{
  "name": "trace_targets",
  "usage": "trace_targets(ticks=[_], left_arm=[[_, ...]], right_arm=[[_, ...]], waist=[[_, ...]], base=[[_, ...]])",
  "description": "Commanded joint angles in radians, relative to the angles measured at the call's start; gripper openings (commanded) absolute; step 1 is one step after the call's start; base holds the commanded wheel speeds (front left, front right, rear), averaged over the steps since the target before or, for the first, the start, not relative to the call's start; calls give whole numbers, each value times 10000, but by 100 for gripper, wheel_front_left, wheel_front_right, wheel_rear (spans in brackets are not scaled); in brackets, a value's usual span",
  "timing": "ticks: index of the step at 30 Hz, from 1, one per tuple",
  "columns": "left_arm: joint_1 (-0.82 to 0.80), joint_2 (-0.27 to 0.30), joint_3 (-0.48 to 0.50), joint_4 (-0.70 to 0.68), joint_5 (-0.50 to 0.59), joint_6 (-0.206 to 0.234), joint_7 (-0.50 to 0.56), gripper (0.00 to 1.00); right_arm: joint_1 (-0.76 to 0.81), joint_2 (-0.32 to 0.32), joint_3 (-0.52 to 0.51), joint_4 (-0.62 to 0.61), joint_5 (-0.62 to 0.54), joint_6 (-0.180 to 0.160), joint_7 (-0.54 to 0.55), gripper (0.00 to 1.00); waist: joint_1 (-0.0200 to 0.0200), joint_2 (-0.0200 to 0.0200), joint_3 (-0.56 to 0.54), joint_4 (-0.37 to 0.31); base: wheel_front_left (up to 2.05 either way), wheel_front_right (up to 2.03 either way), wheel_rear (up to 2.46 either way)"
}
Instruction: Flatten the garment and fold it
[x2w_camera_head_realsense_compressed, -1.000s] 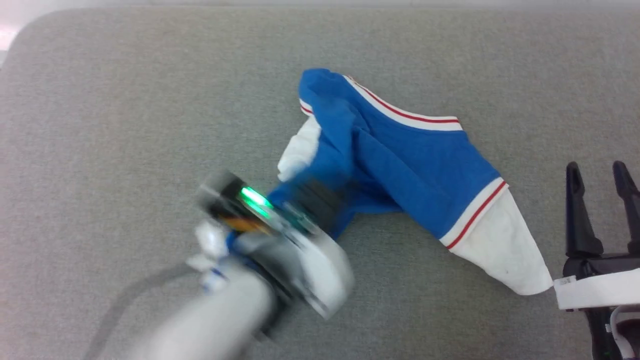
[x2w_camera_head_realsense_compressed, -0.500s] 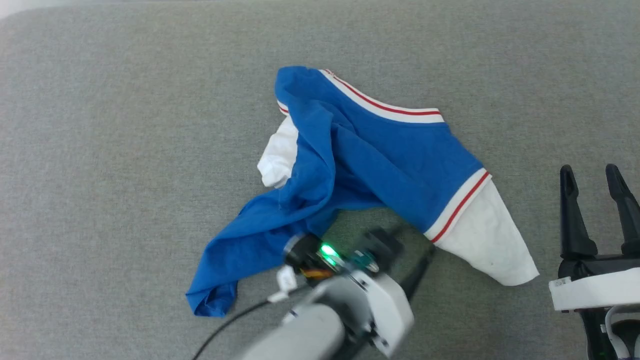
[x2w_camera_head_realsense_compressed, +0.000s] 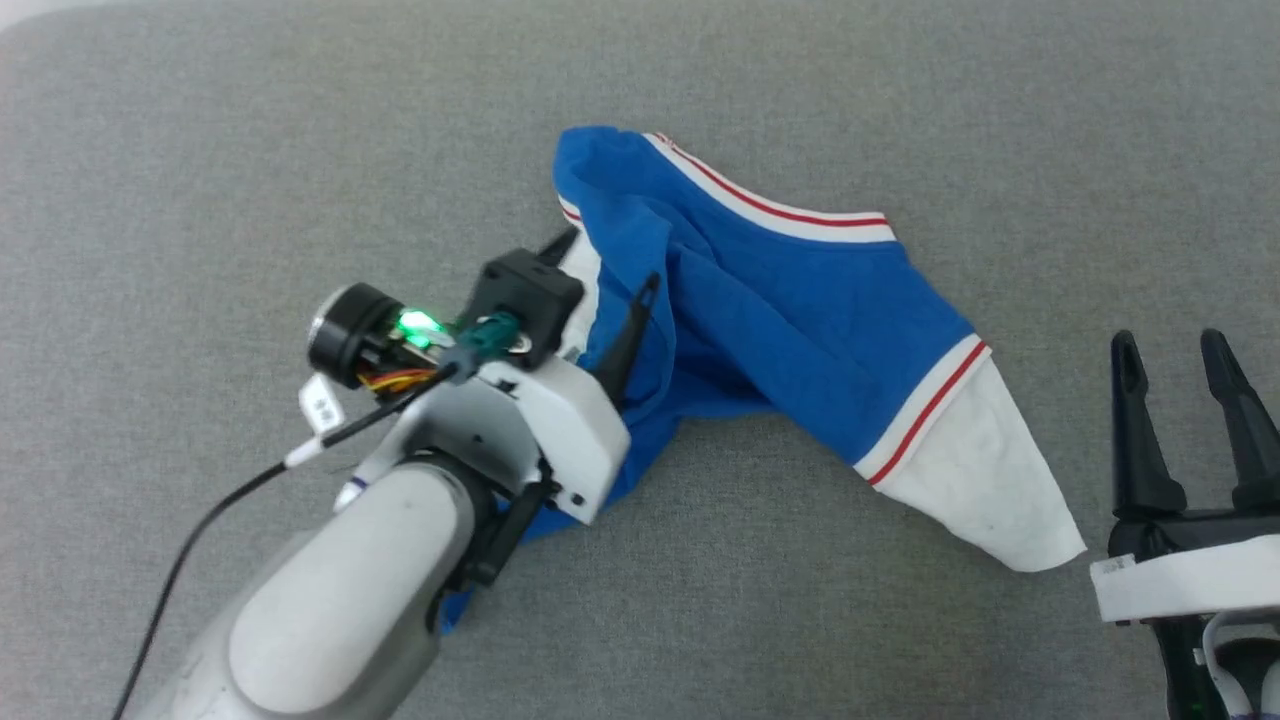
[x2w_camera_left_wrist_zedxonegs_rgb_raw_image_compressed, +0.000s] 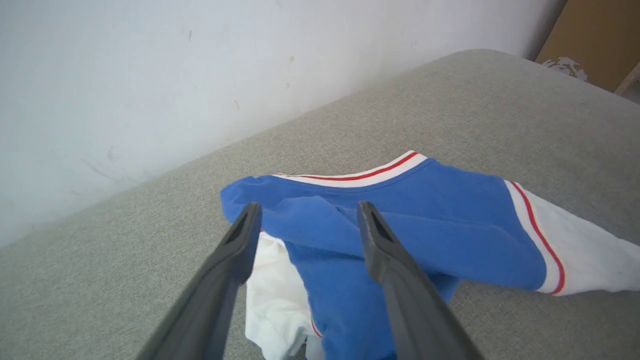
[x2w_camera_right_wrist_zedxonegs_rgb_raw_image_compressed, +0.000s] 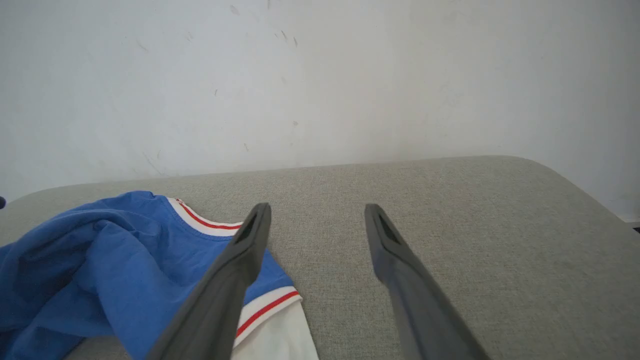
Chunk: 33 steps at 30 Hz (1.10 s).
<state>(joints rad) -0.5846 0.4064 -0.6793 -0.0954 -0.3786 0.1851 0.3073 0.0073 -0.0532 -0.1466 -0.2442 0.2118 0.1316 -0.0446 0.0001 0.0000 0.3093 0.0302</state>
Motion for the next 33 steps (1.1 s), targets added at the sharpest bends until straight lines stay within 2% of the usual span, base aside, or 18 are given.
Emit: trace_targets(ticks=[1,8,18,19,20,24,28,33], left_arm=[[-156,-178,-128,-68,-127,-66,263,100],[-414,-996,-475,749,-394,-82,476,100],[-796,-915,-507,2287,293,640,734,100],[-775,-878,-557,2358,323,666,863,67],[-767,-842,-608,2421,351,669,966,0],[-695,-923,-619,2492,239,743,1074,0],[-863,-1001,-553,2159,333,850,747,0],[-1189,-1147,-711,1454,536,742,441,0]], right_arm=[[-109,30,71,-3,64,-9,-31,100],[-256,30,44,-44,-33,-9,27,100],[-367,30,-27,-174,-60,-9,65,100],[-372,30,-28,-179,-59,-9,68,100],[-381,30,-24,-186,-63,-9,69,100],[-441,30,-6,-217,-91,-9,83,100],[-514,30,13,-217,-146,-9,103,100],[-528,30,55,-153,-160,-9,102,100]], waist=[[-1,0,185,-40],[-1,0,540,-204],[-1,0,901,-263],[-1,0,938,-251],[-1,0,978,-238],[-1,0,1085,-149],[-1,0,1042,-11],[-1,0,838,87]], base=[[0,0,0],[0,0,0],[0,0,0],[0,0,0],[0,0,0],[0,0,0],[0,0,0],[0,0,0]])
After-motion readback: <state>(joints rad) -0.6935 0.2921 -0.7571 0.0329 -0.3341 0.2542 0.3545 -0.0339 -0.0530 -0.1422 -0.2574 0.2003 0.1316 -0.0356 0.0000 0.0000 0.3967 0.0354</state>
